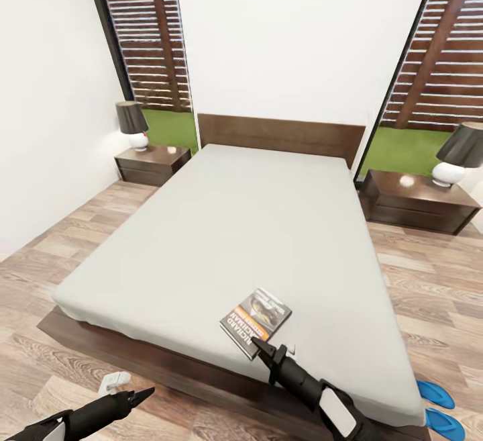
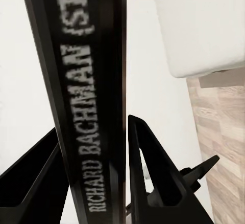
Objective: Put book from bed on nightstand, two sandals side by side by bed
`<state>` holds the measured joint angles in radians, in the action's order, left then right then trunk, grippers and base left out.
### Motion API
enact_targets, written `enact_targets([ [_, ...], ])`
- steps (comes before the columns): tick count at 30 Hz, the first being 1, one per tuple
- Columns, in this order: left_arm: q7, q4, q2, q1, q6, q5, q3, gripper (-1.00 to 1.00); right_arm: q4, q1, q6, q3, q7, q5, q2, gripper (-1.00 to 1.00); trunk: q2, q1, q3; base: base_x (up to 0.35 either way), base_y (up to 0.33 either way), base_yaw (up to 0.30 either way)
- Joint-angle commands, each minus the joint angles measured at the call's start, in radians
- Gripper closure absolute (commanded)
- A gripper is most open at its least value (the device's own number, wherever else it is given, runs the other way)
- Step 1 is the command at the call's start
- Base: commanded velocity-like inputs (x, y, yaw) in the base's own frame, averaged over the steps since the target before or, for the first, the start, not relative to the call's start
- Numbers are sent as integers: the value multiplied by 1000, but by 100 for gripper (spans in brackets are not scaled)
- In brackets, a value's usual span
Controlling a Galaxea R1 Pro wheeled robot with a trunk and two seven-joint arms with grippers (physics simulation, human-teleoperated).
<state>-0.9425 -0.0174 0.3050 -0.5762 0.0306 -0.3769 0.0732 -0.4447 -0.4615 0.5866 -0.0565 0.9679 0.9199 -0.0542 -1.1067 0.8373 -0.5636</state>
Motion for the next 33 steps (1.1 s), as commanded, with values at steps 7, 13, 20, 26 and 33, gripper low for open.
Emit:
enact_targets([
  [7,-2,1,0,-1,3,-7,8,-100,-1,0,5,-2,0,7,1,100,49,-27,21,0,0,0],
  [13,-2,1,0,-1,3,-7,8,-100,1,0,4,-2,0,7,1,100,91,-50,40,0,0,0],
  [20,-2,1,0,-1,3,-7,8,-100,1,0,4,-2,0,7,1,100,140,-77,62,0,0,0],
  [26,-2,1,0,-1,3,-7,8,-100,3,0,4,-2,0,7,1,100,182,-100,81,0,0,0],
  [33,-2,1,0,-1,3,-7,8,-100,4,0,-6,-3,0,7,1,100,231,-127,103,0,0,0],
])
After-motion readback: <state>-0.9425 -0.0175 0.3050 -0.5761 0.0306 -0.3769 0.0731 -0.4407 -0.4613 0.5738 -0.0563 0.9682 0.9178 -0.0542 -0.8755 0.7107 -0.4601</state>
